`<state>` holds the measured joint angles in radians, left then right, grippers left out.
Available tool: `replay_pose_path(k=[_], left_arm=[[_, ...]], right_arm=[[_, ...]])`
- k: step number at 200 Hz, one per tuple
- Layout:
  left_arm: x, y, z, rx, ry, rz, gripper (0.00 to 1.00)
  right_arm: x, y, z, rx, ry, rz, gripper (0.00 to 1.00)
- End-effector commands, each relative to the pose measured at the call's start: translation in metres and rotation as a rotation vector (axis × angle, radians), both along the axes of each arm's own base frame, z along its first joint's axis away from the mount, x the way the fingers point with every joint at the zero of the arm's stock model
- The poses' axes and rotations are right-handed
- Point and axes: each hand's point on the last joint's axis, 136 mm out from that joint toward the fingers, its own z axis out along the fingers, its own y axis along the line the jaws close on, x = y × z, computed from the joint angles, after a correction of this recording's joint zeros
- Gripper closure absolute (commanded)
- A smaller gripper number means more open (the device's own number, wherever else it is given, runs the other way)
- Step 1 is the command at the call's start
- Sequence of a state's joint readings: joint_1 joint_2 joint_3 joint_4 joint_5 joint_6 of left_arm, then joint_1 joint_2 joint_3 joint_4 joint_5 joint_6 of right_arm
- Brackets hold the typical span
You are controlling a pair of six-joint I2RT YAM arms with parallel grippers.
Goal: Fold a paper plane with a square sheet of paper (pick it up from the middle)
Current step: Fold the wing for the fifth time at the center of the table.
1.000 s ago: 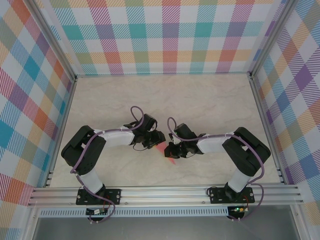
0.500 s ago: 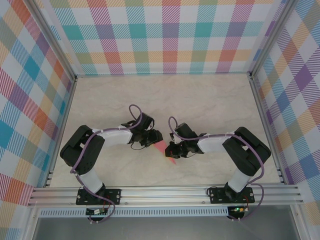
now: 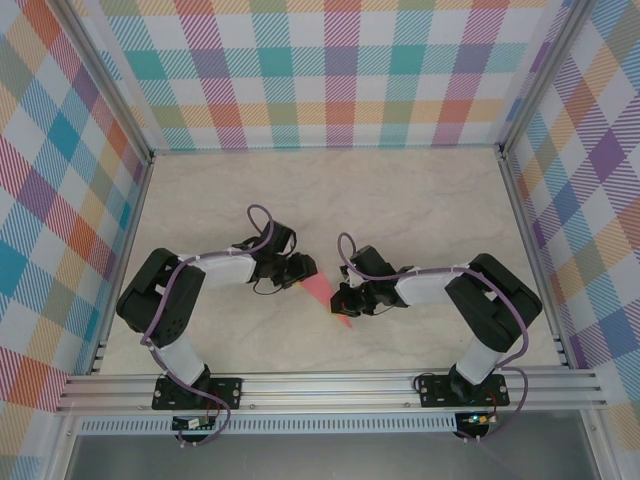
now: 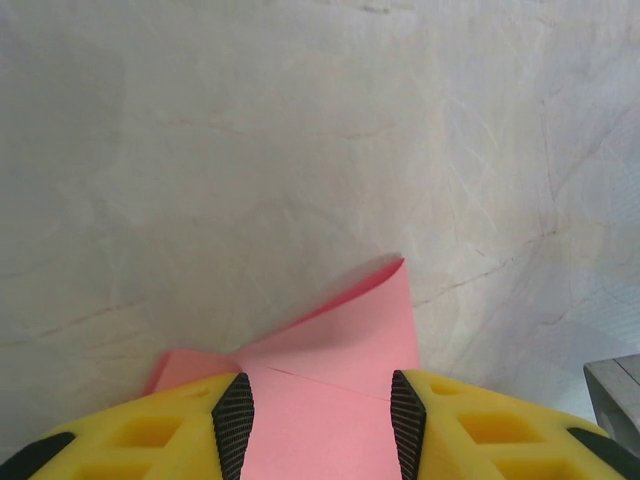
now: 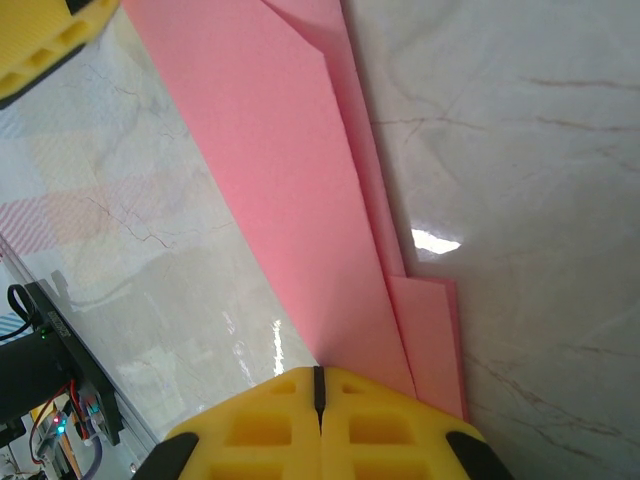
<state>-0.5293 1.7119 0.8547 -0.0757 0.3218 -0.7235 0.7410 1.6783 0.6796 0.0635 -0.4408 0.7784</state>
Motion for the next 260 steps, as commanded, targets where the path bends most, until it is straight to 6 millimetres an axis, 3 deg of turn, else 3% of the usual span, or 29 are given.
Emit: replay_pose_path(k=[1,48,92,124,150,210,240,260], left_arm=[[0.008,0.035,-0.02,0.119,0.001,0.062,0.55],[0.016,0.041,-0.01,0.13,-0.014,0.052,0.55],[0.03,0.048,0.019,0.144,-0.064,0.057,0.54],[0.029,0.035,0.057,0.049,-0.112,0.063,0.54],[0.011,0.012,0.074,-0.023,-0.132,0.024,0.58],[-0.035,-0.052,0.051,-0.113,-0.068,-0.108,0.7],[-0.04,-0.063,0.03,-0.128,-0.027,-0.105,0.71],[-0.038,-0.059,0.015,-0.088,-0.014,-0.088,0.72]], right_arm=[[-0.024,-0.031,-0.028,-0.133,0.122,-0.026,0.98],[-0.021,-0.026,-0.024,-0.118,0.117,-0.019,0.98],[-0.018,-0.022,-0.02,-0.107,0.113,-0.016,0.97],[-0.015,-0.018,-0.017,-0.097,0.105,-0.018,0.97],[-0.012,-0.018,-0.017,-0.095,0.102,-0.029,0.96],[-0.01,-0.018,-0.015,-0.098,0.093,-0.046,0.96],[-0.008,-0.017,-0.014,-0.094,0.09,-0.049,0.96],[-0.008,-0.016,-0.012,-0.081,0.086,-0.05,0.96]])
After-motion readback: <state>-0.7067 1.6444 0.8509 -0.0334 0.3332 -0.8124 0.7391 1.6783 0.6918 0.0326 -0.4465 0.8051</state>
